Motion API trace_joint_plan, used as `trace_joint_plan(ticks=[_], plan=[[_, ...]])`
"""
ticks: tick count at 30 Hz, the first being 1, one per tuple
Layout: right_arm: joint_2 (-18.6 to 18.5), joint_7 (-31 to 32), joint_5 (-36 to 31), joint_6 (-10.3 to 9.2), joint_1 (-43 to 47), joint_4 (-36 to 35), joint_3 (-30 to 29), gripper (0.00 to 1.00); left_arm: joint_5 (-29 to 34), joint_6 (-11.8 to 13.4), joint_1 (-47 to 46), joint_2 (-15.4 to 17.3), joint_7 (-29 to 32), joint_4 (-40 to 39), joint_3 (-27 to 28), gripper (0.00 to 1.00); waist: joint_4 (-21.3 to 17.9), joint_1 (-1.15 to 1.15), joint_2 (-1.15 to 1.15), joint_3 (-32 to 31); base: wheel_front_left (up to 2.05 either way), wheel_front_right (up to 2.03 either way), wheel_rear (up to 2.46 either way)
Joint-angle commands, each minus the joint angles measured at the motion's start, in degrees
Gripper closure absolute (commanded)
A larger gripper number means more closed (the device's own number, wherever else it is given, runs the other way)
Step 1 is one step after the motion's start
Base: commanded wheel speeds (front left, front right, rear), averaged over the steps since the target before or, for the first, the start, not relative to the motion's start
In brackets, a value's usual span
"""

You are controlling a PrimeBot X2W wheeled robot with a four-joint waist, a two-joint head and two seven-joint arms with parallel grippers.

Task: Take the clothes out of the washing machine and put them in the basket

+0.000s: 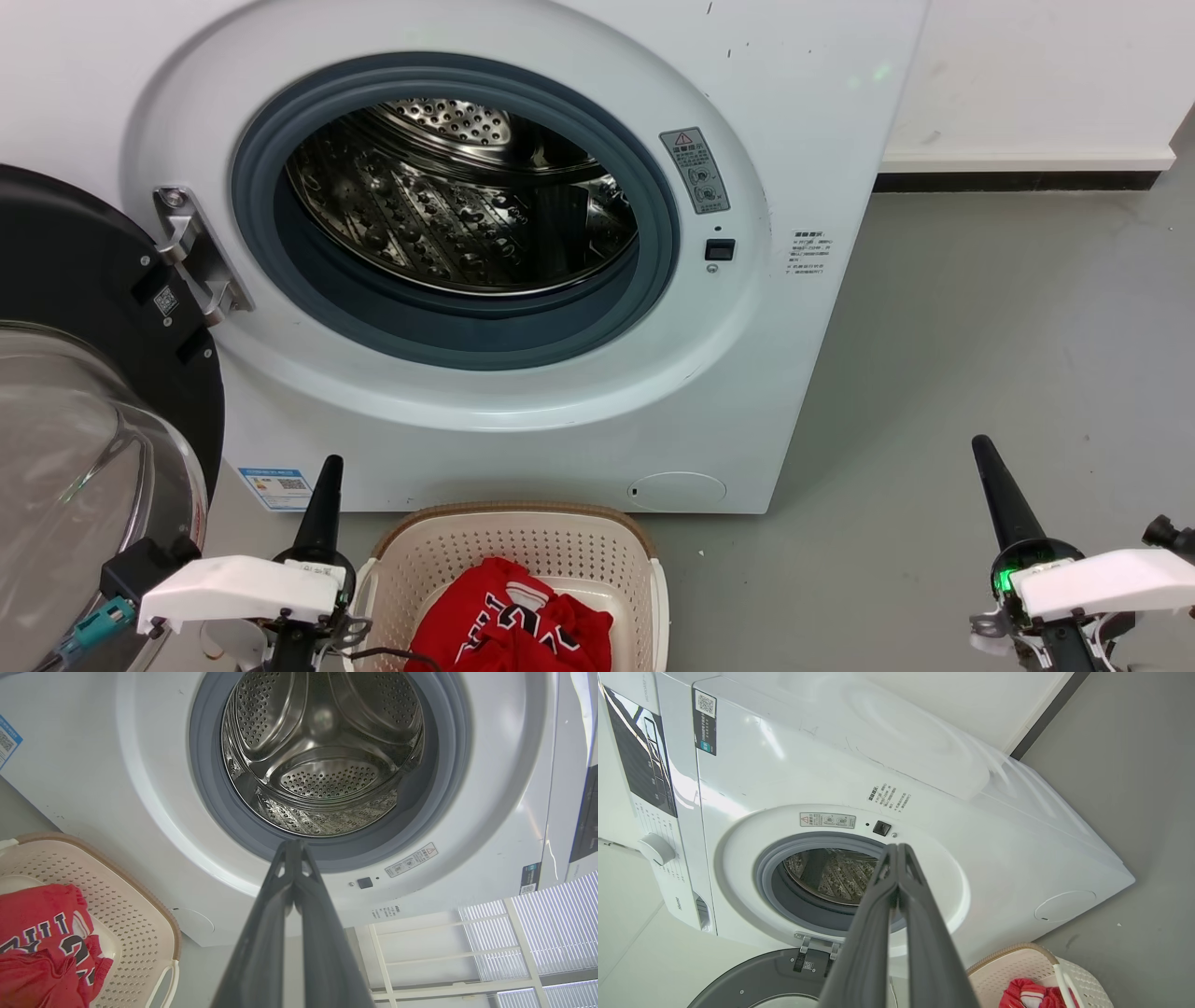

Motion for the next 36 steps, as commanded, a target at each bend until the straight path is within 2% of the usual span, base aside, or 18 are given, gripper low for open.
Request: trace_joint_plan(ticks=[1,36], plan=[[-0.3,0.3,1.6,0.0,-1.7,0.1,-0.2,1.0,-1.4,-0.6,-1.4,-0.2,0.2,-0.2,0.4,1.0,0.0,0.0,0.0,0.0,0.0,0.0,0.0],[0.1,2.3,19.3,-0.01,-4.1,4.7,-1.9,1.0,-18.5,-2.5,-2.4,-1.4,3.3,2.4,2.7,1.0,0.0,-0.01,0.0,-0.4,0.0,0.0,0.0]])
